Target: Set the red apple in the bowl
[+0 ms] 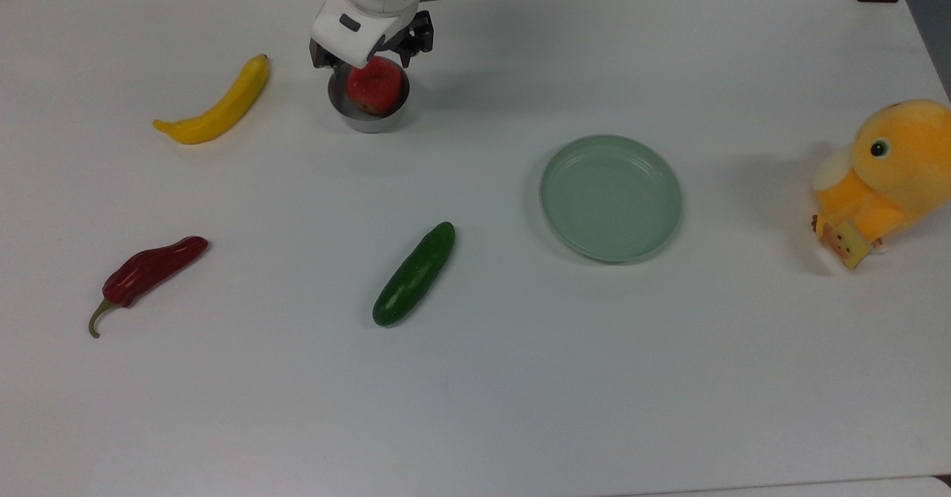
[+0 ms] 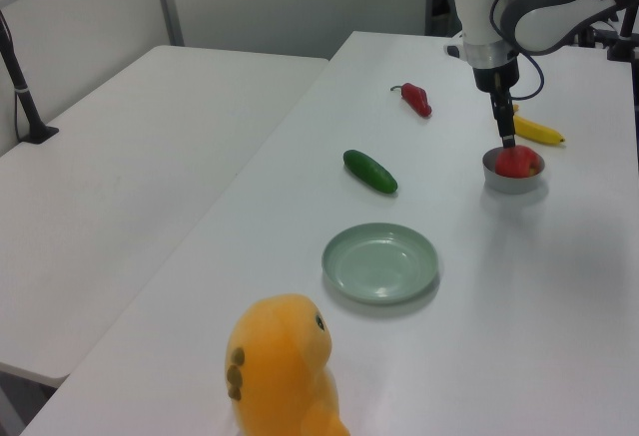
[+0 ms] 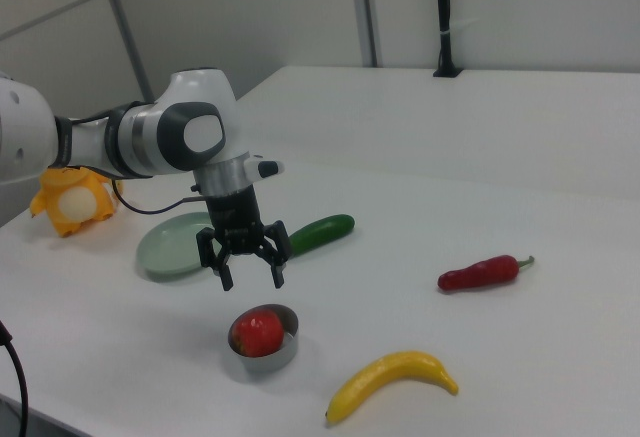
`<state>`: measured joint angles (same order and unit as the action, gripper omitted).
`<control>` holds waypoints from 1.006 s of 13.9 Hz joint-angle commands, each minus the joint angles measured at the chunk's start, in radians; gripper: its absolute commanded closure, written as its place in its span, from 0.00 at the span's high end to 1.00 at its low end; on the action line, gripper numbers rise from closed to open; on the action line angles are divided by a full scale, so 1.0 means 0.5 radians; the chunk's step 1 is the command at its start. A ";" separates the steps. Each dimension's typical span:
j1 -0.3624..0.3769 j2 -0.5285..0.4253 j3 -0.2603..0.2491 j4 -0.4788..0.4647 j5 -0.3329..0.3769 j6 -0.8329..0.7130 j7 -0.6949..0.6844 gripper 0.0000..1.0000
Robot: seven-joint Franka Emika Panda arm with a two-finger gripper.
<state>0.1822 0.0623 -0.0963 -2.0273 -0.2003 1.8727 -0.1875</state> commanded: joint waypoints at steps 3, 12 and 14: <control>0.010 -0.060 -0.013 0.136 0.038 0.004 0.307 1.00; -0.002 -0.229 -0.071 0.376 0.539 0.001 0.639 1.00; -0.002 -0.226 -0.065 0.373 0.572 0.001 0.599 1.00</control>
<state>0.1682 -0.0524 -0.1171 -1.8425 0.0541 1.8730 0.1154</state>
